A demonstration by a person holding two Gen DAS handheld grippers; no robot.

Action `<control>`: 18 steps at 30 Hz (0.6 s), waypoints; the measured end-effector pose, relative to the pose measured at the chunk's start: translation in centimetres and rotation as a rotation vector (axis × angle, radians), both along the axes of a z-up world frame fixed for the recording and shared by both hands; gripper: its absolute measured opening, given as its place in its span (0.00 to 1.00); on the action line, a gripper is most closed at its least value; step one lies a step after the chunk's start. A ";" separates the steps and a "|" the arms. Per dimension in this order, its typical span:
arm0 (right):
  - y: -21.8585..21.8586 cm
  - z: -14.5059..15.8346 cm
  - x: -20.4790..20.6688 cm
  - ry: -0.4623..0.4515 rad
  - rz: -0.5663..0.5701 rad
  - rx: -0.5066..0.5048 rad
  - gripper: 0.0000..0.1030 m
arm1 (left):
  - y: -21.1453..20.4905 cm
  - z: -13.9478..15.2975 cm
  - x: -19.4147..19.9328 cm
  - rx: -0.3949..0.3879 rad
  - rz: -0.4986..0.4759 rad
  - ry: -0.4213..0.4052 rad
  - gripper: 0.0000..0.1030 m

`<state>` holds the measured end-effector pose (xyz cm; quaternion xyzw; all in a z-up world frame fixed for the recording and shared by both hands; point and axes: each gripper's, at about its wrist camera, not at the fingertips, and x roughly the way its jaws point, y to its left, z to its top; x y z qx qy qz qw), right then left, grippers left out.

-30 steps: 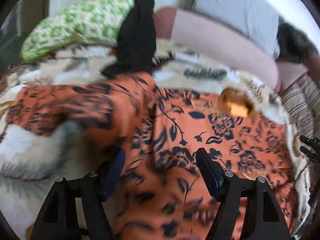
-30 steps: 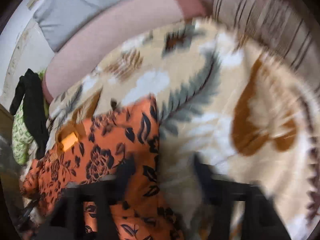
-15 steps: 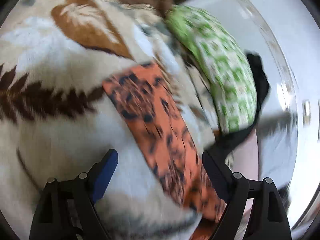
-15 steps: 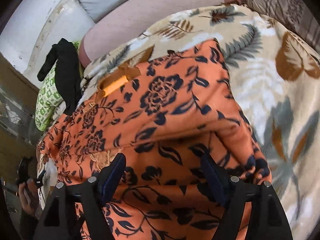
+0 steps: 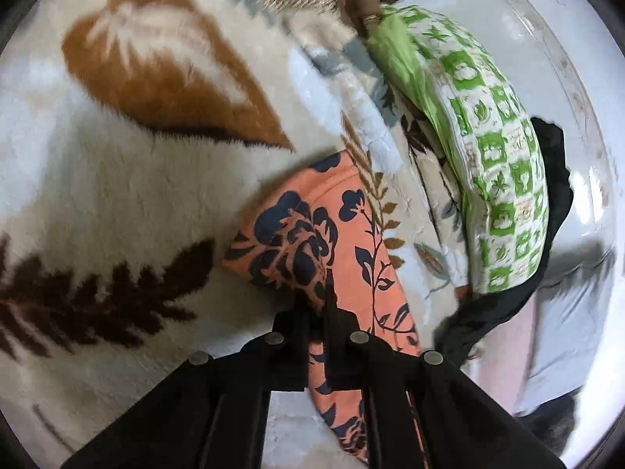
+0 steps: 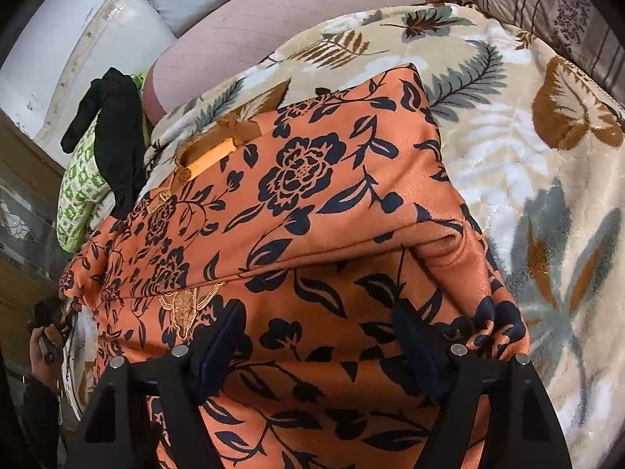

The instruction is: Fold small clothes

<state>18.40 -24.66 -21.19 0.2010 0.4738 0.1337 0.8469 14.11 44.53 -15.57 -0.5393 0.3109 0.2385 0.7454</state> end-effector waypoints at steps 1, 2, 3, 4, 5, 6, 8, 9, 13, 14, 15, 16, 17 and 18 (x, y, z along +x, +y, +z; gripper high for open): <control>-0.1 0.0 0.1 0.001 0.001 0.002 0.78 | -0.8 1.5 0.2 0.070 -0.020 0.000 0.04; -0.2 -0.1 0.1 0.001 0.001 0.007 0.78 | -2.0 3.3 0.5 0.143 -0.049 -0.012 0.04; -0.3 -0.1 0.1 -0.001 -0.001 0.011 0.78 | -4.0 6.0 0.9 0.235 -0.096 -0.046 0.04; -0.3 -0.1 0.1 -0.004 -0.001 0.016 0.78 | -6.0 8.4 1.3 0.312 -0.137 -0.083 0.04; -0.4 -0.1 0.1 -0.004 -0.002 0.020 0.78 | -7.6 10.1 1.6 0.365 -0.168 -0.110 0.04; -0.5 -0.2 0.1 -0.007 -0.004 0.025 0.78 | -10.2 12.5 2.0 0.435 -0.220 -0.153 0.04; -0.7 -0.2 0.0 -0.013 -0.005 0.038 0.78 | -17.0 17.5 3.1 0.549 -0.364 -0.272 0.04; -0.8 -0.2 -0.1 -0.015 -0.003 0.045 0.78 | -19.3 18.9 3.3 0.584 -0.410 -0.304 0.04; -1.4 -0.2 -0.2 -0.022 -0.006 0.087 0.78 | -34.0 22.4 5.4 0.688 -0.706 -0.422 0.05; -1.8 -0.2 -0.3 -0.022 -0.014 0.109 0.78 | -36.1 22.1 5.9 0.683 -0.757 -0.421 0.08; -2.0 -0.2 -0.3 -0.021 -0.020 0.122 0.77 | -39.3 21.2 6.6 0.670 -0.844 -0.410 0.23; -2.4 -0.2 -0.3 -0.018 -0.030 0.144 0.78 | -42.0 19.8 7.5 0.646 -0.955 -0.396 0.37; -2.6 0.0 -0.3 -0.016 -0.036 0.154 0.78 | -44.0 18.1 8.2 0.627 -1.036 -0.367 0.63; -2.8 0.2 -0.4 -0.018 -0.042 0.161 0.78 | -45.5 15.7 8.8 0.623 -1.094 -0.294 0.69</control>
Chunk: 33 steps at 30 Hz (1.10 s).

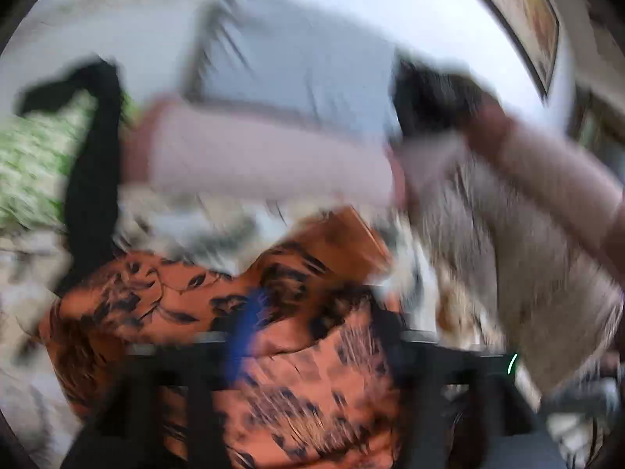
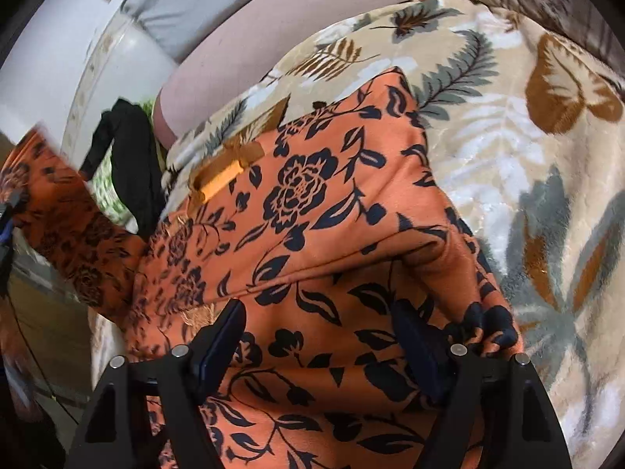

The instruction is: Fold small clothes

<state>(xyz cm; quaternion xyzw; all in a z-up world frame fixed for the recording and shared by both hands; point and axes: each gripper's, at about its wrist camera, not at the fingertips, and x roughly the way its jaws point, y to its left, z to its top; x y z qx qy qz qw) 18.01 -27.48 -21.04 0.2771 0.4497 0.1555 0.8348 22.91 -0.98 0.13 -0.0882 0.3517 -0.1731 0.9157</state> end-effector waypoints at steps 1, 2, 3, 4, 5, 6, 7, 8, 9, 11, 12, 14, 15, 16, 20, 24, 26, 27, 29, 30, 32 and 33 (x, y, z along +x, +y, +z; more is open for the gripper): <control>-0.2 0.3 0.0 -0.004 -0.003 0.007 0.78 | -0.1 -1.4 0.1 0.030 0.003 0.035 0.69; -0.5 0.7 -0.1 -0.012 -0.003 0.018 0.78 | 0.4 -2.6 0.2 0.050 0.029 0.057 0.69; -0.7 1.2 -0.2 -0.023 -0.003 0.030 0.78 | 2.1 -3.8 -0.1 0.061 0.088 0.076 0.69; -1.1 1.9 -0.3 -0.041 -0.003 0.048 0.78 | 3.7 -4.3 -0.5 0.056 0.127 0.090 0.70; -1.3 2.5 -0.3 -0.055 -0.003 0.061 0.82 | 5.5 -4.7 -0.9 0.042 0.166 0.100 0.70; -1.4 2.8 -0.2 -0.062 -0.003 0.071 0.83 | 7.6 -5.1 -1.5 0.026 0.211 0.106 0.71; -1.5 3.4 0.3 -0.071 0.000 0.093 0.83 | 10.0 -5.7 -2.1 0.029 0.267 0.114 0.72; -1.3 3.7 0.9 -0.072 0.009 0.110 0.83 | 12.2 -6.4 -2.7 0.048 0.321 0.131 0.72; -1.0 3.8 1.4 -0.069 0.017 0.120 0.83 | 14.0 -7.0 -3.2 0.063 0.362 0.146 0.72; -0.1 4.0 3.3 -0.050 0.039 0.141 0.83 | 15.9 -8.3 -4.2 0.092 0.411 0.177 0.72; 0.5 4.0 4.3 -0.046 0.061 0.146 0.83 | 16.9 -9.1 -4.7 0.098 0.441 0.196 0.72; 1.9 3.6 6.6 -0.009 0.089 0.126 0.83 | 18.4 -10.6 -5.4 0.089 0.469 0.226 0.72; 2.5 3.0 7.9 0.025 0.092 0.091 0.83 | 18.5 -11.1 -5.6 0.088 0.472 0.236 0.72; 3.0 2.5 9.1 0.053 0.083 0.039 0.83 | 18.7 -11.5 -6.0 0.086 0.470 0.234 0.72; 6.5 0.5 12.2 0.150 0.182 -0.073 0.30 | 18.2 -12.0 -7.1 0.113 0.419 0.210 0.72; 9.7 3.7 11.1 0.036 0.267 -0.329 0.10 | 18.1 -13.2 -6.3 0.147 0.395 0.230 0.72; 10.0 7.0 10.1 -0.089 0.230 -0.475 0.10 | 18.4 -13.6 -6.3 0.137 0.400 0.238 0.72; 9.7 8.0 9.8 -0.117 0.215 -0.493 0.10 | 18.5 -13.7 -6.4 0.128 0.405 0.239 0.72; 8.9 7.8 9.6 -0.115 0.183 -0.515 0.13 | 18.6 -13.3 -6.7 0.107 0.418 0.226 0.72; 8.4 6.8 10.1 -0.095 0.188 -0.537 0.18 | 18.5 -13.1 -6.7 0.100 0.420 0.220 0.72; 7.6 2.6 11.2 0.047 0.200 -0.562 0.69 | 17.8 -12.0 -6.5 0.093 0.404 0.196 0.72; 6.9 1.6 10.9 0.068 0.185 -0.525 0.75 | 17.5 -11.5 -6.4 0.096 0.396 0.185 0.72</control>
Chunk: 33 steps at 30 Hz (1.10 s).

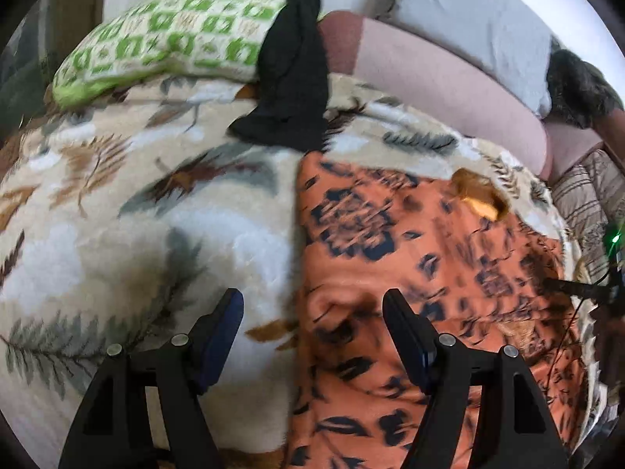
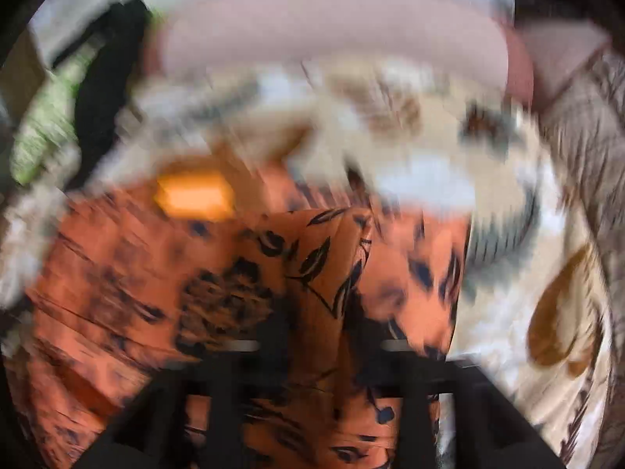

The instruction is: Fold small clothes

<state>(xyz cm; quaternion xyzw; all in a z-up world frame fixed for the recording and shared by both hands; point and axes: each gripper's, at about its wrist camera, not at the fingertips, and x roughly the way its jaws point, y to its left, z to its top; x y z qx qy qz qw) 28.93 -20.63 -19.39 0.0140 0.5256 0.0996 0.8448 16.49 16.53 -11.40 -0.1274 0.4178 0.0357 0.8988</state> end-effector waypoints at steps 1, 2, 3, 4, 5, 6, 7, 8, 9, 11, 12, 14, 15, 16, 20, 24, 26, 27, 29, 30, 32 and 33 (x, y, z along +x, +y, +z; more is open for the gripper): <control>-0.5 0.0 -0.4 -0.014 -0.014 0.031 0.75 | -0.4 0.6 0.3 0.010 -0.016 -0.018 0.72; -1.3 0.3 -1.0 -0.039 -0.037 0.069 0.74 | -0.8 1.0 0.6 0.022 -0.025 -0.028 0.73; -1.9 0.8 -1.4 -0.054 -0.067 0.098 0.74 | -1.2 1.3 1.3 0.046 -0.030 -0.035 0.74; -2.5 1.6 -1.7 -0.075 -0.096 0.132 0.74 | -1.4 1.3 1.8 0.060 -0.029 -0.035 0.74; -3.1 2.7 -1.9 -0.105 -0.115 0.188 0.74 | -1.5 1.1 2.4 0.079 -0.026 -0.028 0.74; -3.5 3.6 -2.0 -0.127 -0.115 0.253 0.74 | -1.7 0.6 3.2 0.102 -0.014 -0.008 0.74; -3.7 4.6 -2.0 -0.136 -0.096 0.352 0.74 | -1.8 -0.4 4.2 0.134 0.001 0.040 0.74; -3.6 5.0 -1.5 -0.122 -0.070 0.435 0.75 | -2.0 -1.4 4.9 0.165 0.006 0.091 0.74; -3.4 5.0 -1.0 -0.103 -0.051 0.493 0.76 | -2.1 -2.6 5.6 0.195 0.008 0.140 0.76; -2.9 3.6 0.4 -0.034 -0.014 0.635 0.77 | -2.2 -3.3 5.7 0.208 0.024 0.126 0.78; -2.7 1.9 1.4 0.016 -0.026 0.651 0.79 | -2.2 -3.2 5.8 0.203 0.033 0.134 0.78; -3.3 -2.2 2.4 0.133 -0.125 0.634 0.75 | -2.0 -2.6 5.7 0.184 0.038 0.141 0.77; -4.0 -2.4 2.2 0.108 -0.153 0.680 0.74 | -1.9 -2.1 5.4 0.179 0.036 0.141 0.77; -4.4 -1.5 1.4 0.070 -0.173 0.704 0.74 | -1.7 -1.3 4.8 0.176 0.034 0.107 0.77; -3.9 2.1 -2.2 -0.046 -0.089 0.707 0.89 | -1.6 -1.5 4.0 0.211 0.057 0.097 0.82; -4.2 -0.4 -2.3 0.066 -0.150 0.554 0.84 | 0.1 -3.0 4.4 0.102 0.048 0.184 0.84; -5.2 2.5 -4.3 -0.002 -0.177 0.591 0.86 | 0.9 -0.8 2.8 0.065 0.058 0.125 0.84; -5.6 4.1 -5.7 -0.056 -0.165 0.584 0.86 | 1.1 0.6 1.3 0.078 0.060 0.088 0.84; -6.7 6.5 -9.3 -0.131 -0.159 0.548 0.86 | 1.5 2.0 -1.5 0.061 0.043 0.052 0.84; -7.3 7.0 -11.1 -0.150 -0.153 0.546 0.86 | 1.8 2.4 -3.5 0.040 0.038 0.039 0.84; -9.7 6.9 -15.4 -0.144 -0.159 0.524 0.86 | 2.2 2.4 -7.7 -0.030 0.018 0.046 0.84; -10.4 6.2 -16.7 -0.132 -0.157 0.516 0.86 | 2.4 2.1 -9.8 -0.074 0.006 0.052 0.84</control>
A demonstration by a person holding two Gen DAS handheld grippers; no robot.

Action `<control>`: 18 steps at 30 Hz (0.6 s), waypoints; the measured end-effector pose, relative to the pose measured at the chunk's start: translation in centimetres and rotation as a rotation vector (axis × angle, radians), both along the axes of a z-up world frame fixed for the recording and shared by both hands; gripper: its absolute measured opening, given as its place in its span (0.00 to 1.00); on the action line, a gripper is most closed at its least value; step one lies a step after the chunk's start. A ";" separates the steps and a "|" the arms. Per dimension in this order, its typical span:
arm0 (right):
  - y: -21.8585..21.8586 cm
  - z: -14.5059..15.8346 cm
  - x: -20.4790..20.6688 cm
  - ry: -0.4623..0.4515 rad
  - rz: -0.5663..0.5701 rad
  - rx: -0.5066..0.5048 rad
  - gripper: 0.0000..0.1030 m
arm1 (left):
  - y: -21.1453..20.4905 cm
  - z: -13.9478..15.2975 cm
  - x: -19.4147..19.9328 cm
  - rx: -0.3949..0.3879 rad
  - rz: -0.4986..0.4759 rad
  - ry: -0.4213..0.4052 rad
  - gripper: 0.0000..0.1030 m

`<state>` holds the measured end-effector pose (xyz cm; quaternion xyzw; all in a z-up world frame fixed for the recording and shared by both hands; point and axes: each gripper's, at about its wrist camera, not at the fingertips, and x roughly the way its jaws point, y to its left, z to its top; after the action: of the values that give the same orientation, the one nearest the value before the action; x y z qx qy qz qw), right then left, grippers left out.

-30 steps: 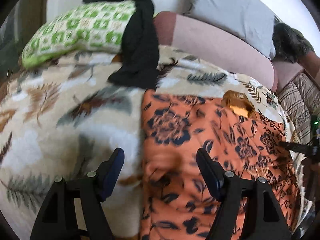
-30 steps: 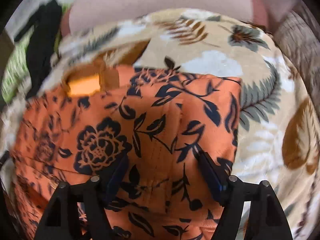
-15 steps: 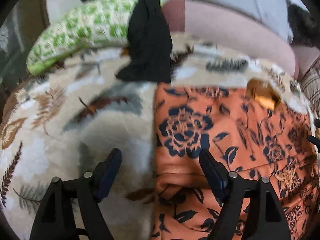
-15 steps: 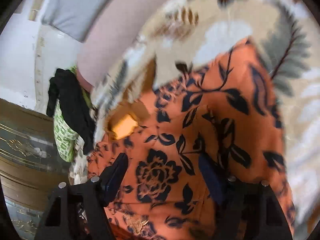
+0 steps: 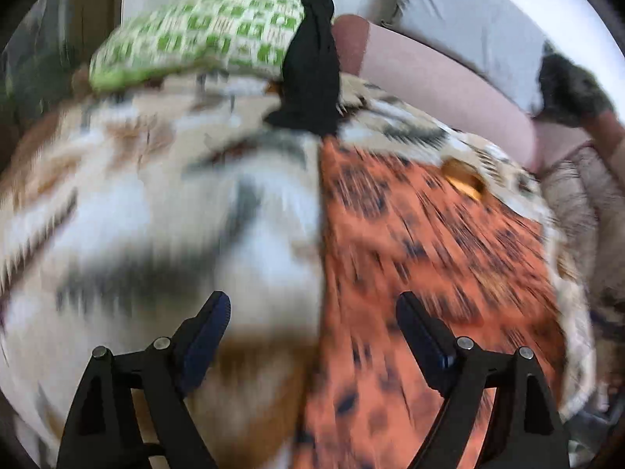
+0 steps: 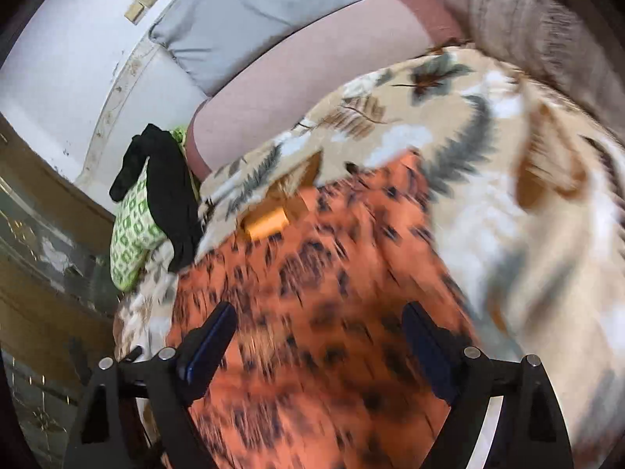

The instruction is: Fold small clothes

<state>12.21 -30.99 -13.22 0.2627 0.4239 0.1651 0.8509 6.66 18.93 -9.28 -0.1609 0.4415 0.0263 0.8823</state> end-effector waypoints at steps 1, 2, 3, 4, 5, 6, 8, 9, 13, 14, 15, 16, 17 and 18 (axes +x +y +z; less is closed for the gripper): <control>-1.2 -0.5 -2.1 0.018 0.010 -0.009 0.86 | 0.1 -0.6 -2.5 -0.045 -0.001 0.010 0.84; -2.1 -1.3 -4.1 0.044 0.022 -0.021 0.86 | -0.1 -1.1 -4.4 -0.075 -0.001 0.023 0.84; -3.0 -2.4 -5.7 0.076 0.033 -0.033 0.86 | -0.3 -1.7 -6.2 -0.104 -0.009 0.038 0.84; -4.0 -3.6 -7.7 0.115 0.044 -0.039 0.86 | -0.6 -2.4 -8.1 -0.125 -0.024 0.052 0.84; -4.9 -4.5 -8.8 0.137 0.050 -0.030 0.86 | -1.1 -2.8 -9.3 -0.125 -0.034 0.067 0.84; -5.9 -5.6 -10.4 0.160 0.057 -0.003 0.86 | -1.7 -3.5 -10.7 -0.114 -0.051 0.088 0.84; -7.0 -7.1 -12.3 0.184 0.073 0.078 0.86 | -2.3 -4.4 -11.9 -0.116 -0.057 0.105 0.84; -6.9 -7.9 -12.9 0.194 0.092 0.128 0.86 | -2.5 -4.8 -12.3 -0.124 -0.049 0.119 0.84; -5.0 -8.5 -15.1 0.193 0.080 0.114 0.86 | -3.0 -5.7 -12.6 -0.110 -0.013 0.146 0.84; -4.1 -8.1 -15.5 0.169 0.065 0.047 0.86 | -3.4 -5.7 -12.7 -0.094 -0.016 0.143 0.84; -2.9 -7.3 -16.0 0.133 0.063 -0.032 0.86 | -3.6 -5.8 -12.5 -0.081 -0.015 0.144 0.84; -1.1 -6.2 -16.6 0.085 0.077 -0.112 0.86 | -4.0 -5.7 -12.6 -0.069 -0.016 0.142 0.84; 0.9 -5.4 -16.8 0.051 0.099 -0.171 0.86 | -4.1 -5.7 -12.7 -0.068 -0.021 0.138 0.84; 3.2 -4.7 -17.4 0.010 0.135 -0.279 0.86 | -4.3 -5.7 -12.6 -0.062 -0.025 0.137 0.84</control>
<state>-5.20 -27.80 -17.87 0.1139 0.4637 0.1601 0.8639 -5.96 14.60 -14.96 -0.1804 0.5033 0.0124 0.8450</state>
